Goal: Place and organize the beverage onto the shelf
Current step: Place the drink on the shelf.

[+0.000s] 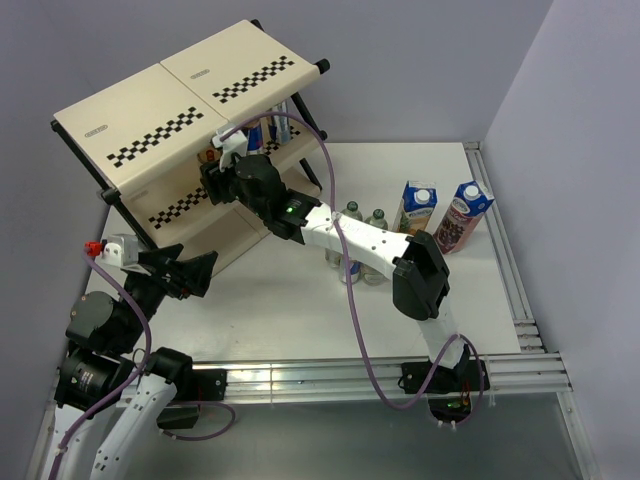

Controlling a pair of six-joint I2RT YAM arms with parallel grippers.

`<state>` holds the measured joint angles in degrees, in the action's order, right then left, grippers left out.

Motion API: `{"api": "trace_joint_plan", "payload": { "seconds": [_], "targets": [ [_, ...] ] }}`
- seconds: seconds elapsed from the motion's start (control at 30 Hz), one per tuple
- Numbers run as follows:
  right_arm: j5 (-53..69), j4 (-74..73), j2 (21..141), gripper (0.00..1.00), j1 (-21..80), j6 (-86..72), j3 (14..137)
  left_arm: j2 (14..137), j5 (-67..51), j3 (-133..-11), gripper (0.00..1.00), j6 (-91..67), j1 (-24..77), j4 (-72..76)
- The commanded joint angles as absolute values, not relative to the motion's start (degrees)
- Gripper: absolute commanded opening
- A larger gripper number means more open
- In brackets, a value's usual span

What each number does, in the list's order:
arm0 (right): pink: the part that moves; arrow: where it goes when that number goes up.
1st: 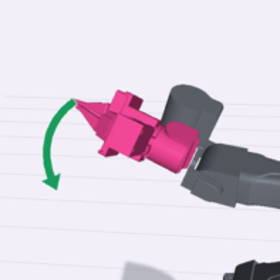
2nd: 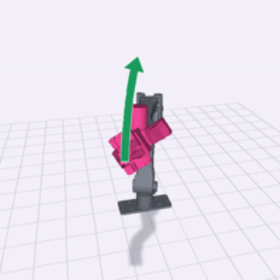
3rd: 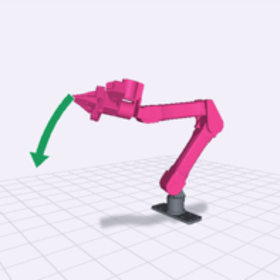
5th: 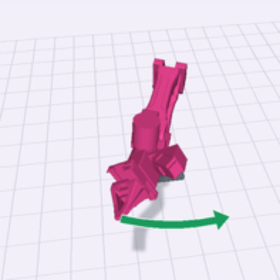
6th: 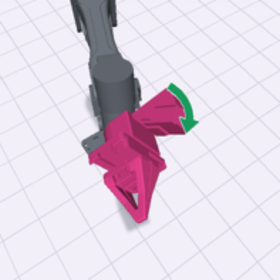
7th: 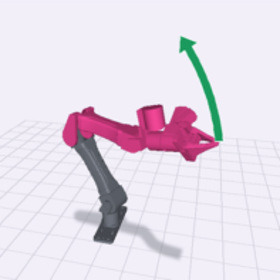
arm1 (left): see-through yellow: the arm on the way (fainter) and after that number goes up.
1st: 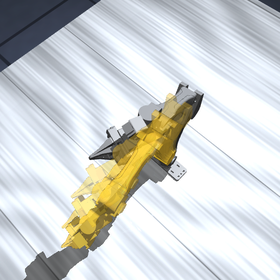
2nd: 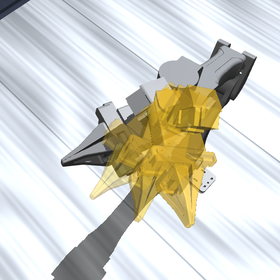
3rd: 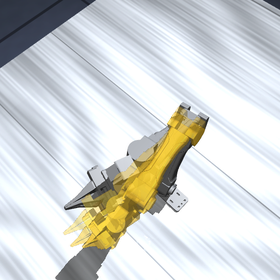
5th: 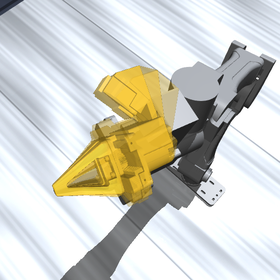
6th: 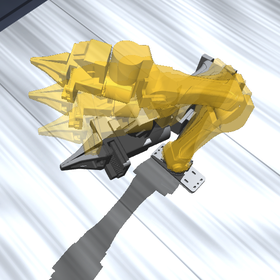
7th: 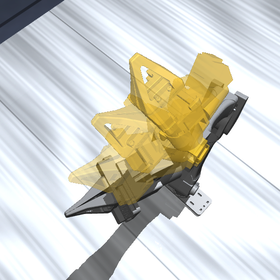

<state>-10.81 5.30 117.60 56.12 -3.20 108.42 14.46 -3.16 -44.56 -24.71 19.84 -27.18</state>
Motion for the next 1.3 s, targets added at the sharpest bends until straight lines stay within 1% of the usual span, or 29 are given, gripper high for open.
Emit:
{"api": "trace_joint_plan", "payload": {
  "seconds": [0.0, 0.4, 0.5, 0.7, 0.97, 1.27],
  "targets": [
    [-9.23, 0.26, 119.88, 0.36, 56.43, -3.78, 108.98, 14.24, -3.69, -44.56, 1.00, -23.99, 19.42, -24.70],
    [-8.44, 0.70, 121.20, 0.47, 56.43, -3.43, 110.04, 14.24, -3.69, -44.56, 0.99, -23.99, 19.42, -24.79],
    [-8.35, 0.88, 121.20, 0.51, 56.43, -3.43, 110.04, 14.24, -3.60, -44.56, 1.00, -23.99, 19.42, -24.79],
    [-8.26, 1.41, 120.94, 0.55, 56.43, -3.34, 109.07, 14.15, -3.60, -44.56, 0.99, -23.99, 19.42, -24.79],
    [-7.56, 2.11, 120.94, 0.64, 56.43, -3.52, 108.37, 14.15, -3.60, -44.56, 0.99, -23.99, 19.42, -24.79],
    [-6.68, 1.67, 122.25, 0.67, 56.25, -4.57, 110.04, 14.06, -3.69, -44.56, 1.00, -23.99, 19.42, -24.87]
  ]
}}
